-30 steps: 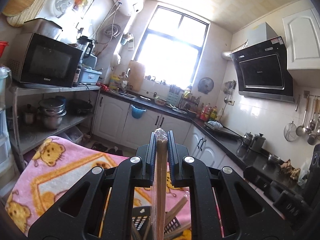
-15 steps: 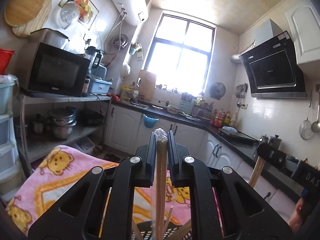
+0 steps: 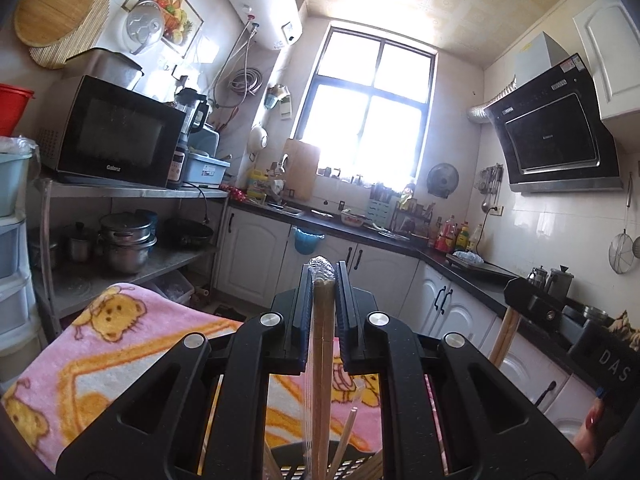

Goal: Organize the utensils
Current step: 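Lift both held chopsticks and lower them upright into the green basket, then open the left gripper while the right gripper opens, releasing chopsticks into basket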

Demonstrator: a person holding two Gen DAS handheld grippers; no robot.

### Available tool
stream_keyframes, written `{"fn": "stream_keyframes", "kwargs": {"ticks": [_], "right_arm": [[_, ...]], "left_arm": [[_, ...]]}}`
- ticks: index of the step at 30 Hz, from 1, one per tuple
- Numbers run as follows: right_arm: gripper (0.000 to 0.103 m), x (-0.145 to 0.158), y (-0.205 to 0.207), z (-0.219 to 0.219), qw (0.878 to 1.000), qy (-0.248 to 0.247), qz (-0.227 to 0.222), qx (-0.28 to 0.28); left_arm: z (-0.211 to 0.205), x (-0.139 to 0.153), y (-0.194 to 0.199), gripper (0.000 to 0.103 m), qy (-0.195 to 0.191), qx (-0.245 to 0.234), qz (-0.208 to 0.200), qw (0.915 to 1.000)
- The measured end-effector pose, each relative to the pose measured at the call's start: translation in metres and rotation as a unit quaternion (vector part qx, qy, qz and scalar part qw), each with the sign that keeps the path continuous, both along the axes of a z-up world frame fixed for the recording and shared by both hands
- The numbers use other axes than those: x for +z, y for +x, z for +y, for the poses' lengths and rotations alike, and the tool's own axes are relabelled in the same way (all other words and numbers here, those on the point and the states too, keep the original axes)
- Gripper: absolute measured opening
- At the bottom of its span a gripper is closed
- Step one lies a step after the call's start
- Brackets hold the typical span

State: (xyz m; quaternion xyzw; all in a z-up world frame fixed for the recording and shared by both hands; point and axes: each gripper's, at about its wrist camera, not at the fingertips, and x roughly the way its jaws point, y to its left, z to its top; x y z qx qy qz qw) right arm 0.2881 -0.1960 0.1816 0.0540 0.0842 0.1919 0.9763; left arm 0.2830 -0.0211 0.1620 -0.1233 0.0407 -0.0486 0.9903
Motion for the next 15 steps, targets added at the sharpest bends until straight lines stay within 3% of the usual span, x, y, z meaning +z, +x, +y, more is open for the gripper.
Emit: {"fn": "stream_keyframes", "kwargs": {"ticks": [11,15], "right_arm": [[0.007,-0.028,0.004,-0.002,1.000,-0.001,0.031,0.006],[0.011,-0.038,-0.002,-0.002,0.999,-0.008,0.044,0.008]], "left_arm": [[-0.008,-0.023,0.009,0.009,0.017,-0.016,0.029,0.9993],[-0.008,-0.029,0.008,0.019,0.015,-0.027,0.046,0.9985]]}}
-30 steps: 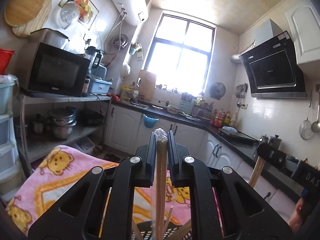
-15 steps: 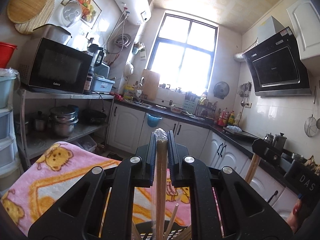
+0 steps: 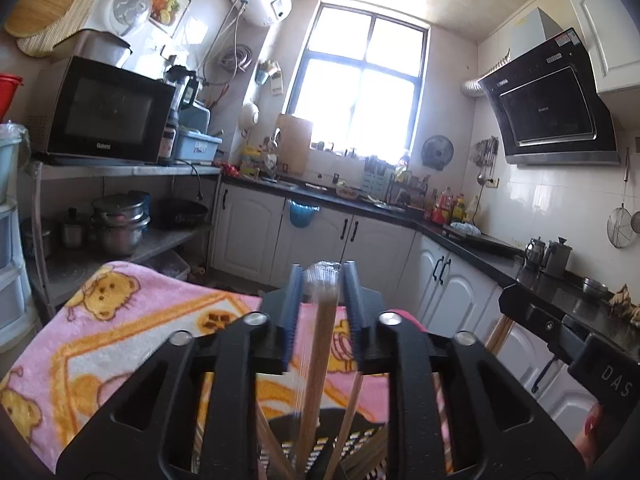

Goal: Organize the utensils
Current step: 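Open the left gripper while the right gripper opens, releasing chopsticks into basket, then withdraw both open grippers back from the green basket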

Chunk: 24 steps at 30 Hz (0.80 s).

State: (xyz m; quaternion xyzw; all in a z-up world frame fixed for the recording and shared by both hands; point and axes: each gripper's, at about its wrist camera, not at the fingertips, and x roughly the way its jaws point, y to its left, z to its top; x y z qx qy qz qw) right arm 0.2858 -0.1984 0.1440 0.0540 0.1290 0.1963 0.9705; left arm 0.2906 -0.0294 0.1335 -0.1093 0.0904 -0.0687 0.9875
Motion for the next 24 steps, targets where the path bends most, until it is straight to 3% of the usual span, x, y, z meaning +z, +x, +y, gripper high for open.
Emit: {"fn": "stream_keyframes", "kwargs": {"ticks": [6,8,15,21,24], "right_arm": [[0.020,-0.008,-0.010,-0.005,1.000,-0.002,0.019,-0.004],[0.023,-0.011,-0.015,-0.009,1.000,-0.001,0.027,-0.009],[0.034,-0.015,-0.036,-0.026,0.999,0.006,0.051,-0.019],[0.042,-0.019,-0.055,-0.030,0.998,-0.001,0.061,-0.020],[0.046,-0.024,-0.064,-0.030,0.998,-0.004,0.067,-0.018]], "left_arm": [[0.004,0.001,-0.011,0.027,-0.006,-0.011,0.029,0.9995],[0.004,0.000,-0.015,0.035,-0.006,-0.016,0.037,0.9992],[0.005,-0.001,-0.034,0.048,-0.004,-0.046,0.067,0.9967],[0.013,-0.005,-0.054,0.066,-0.013,-0.065,0.086,0.9941],[0.015,-0.005,-0.065,0.080,-0.015,-0.072,0.092,0.9930]]}}
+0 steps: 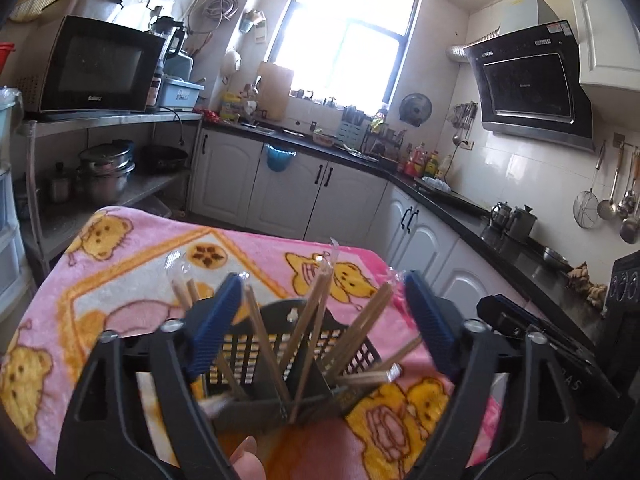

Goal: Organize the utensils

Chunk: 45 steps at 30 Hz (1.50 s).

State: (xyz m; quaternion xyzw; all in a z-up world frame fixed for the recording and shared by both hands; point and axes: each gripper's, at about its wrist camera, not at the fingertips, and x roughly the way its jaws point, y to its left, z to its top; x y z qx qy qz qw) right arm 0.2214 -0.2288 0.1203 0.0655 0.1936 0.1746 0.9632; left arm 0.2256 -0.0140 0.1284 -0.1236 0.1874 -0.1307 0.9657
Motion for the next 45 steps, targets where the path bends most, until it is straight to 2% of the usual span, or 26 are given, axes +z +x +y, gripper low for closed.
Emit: {"fn": "stream_keyframes", "kwargs": {"ticks": [5,9,14,18,24,30,35,41,45], "right_arm": [[0.054,-0.007,-0.016,0.003,1.000,-0.002,0.010,0.008],[0.070,-0.011,-0.030,0.005,1.000,-0.010,0.011,0.009],[0.078,-0.013,-0.044,0.004,1.000,-0.019,0.008,0.009],[0.084,-0.020,-0.054,0.003,1.000,-0.025,0.011,0.009],[0.089,-0.038,-0.070,0.003,0.999,-0.032,0.024,0.010],[0.091,-0.059,-0.082,0.001,0.998,-0.041,0.045,0.012],[0.093,-0.073,-0.094,-0.004,0.997,-0.054,0.056,0.010],[0.094,-0.084,-0.101,-0.007,0.997,-0.056,0.061,0.009],[0.095,-0.088,-0.109,-0.004,0.997,-0.065,0.049,0.007]], "left_arm": [[0.002,-0.001,-0.014,0.093,-0.001,-0.007,0.010,0.9999],[0.007,-0.006,-0.026,0.093,-0.007,-0.006,0.023,0.9997],[0.018,-0.017,-0.040,0.093,-0.012,-0.001,0.046,0.9988],[0.021,-0.029,-0.052,0.093,0.002,0.004,0.063,0.9980],[0.021,-0.049,-0.071,0.093,0.016,0.012,0.082,0.9964],[0.009,-0.065,-0.086,0.093,0.022,-0.012,0.095,0.9952],[0.002,-0.078,-0.095,0.093,0.027,-0.010,0.094,0.9952],[-0.004,-0.092,-0.102,0.093,0.031,-0.016,0.097,0.9947],[-0.008,-0.102,-0.108,0.093,0.043,-0.013,0.093,0.9947]]}}
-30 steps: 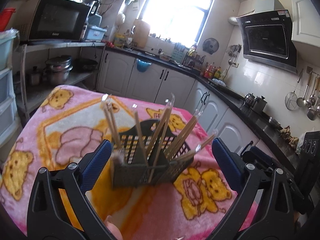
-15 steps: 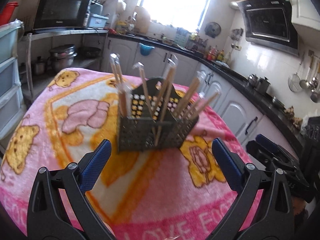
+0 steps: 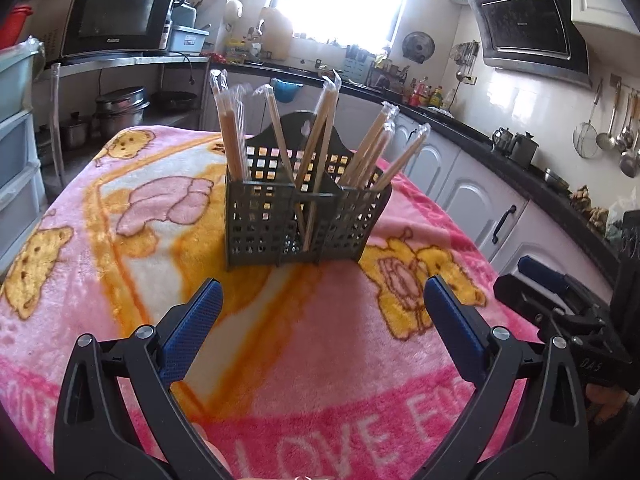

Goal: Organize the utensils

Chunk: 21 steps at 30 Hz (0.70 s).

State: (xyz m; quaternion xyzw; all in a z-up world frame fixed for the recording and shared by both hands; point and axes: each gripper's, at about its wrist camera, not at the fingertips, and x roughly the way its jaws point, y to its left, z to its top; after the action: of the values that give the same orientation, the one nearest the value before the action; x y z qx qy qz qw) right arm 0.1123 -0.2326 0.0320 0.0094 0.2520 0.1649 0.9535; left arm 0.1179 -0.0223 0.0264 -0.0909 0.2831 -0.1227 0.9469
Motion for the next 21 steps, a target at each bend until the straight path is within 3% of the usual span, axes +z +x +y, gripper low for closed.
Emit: {"fn": "stream_keyframes", "kwargs": {"ticks": [3,8,16,21], "right_arm": [[0.096,-0.005,-0.006,0.002,1.000,-0.009,-0.012,-0.004],[0.097,-0.014,-0.016,0.003,1.000,-0.001,-0.027,-0.009],[0.097,-0.018,-0.032,-0.001,0.995,0.021,-0.089,-0.031],[0.097,-0.018,-0.042,-0.005,0.990,0.039,-0.128,-0.038]], "left_arm": [[0.003,-0.006,-0.007,0.093,-0.010,0.010,-0.010,0.9998],[0.002,-0.011,-0.016,0.093,0.018,0.040,-0.030,0.9986],[0.009,-0.018,-0.031,0.093,0.027,0.082,-0.080,0.9931],[0.010,-0.020,-0.033,0.093,0.038,0.097,-0.085,0.9909]]}}
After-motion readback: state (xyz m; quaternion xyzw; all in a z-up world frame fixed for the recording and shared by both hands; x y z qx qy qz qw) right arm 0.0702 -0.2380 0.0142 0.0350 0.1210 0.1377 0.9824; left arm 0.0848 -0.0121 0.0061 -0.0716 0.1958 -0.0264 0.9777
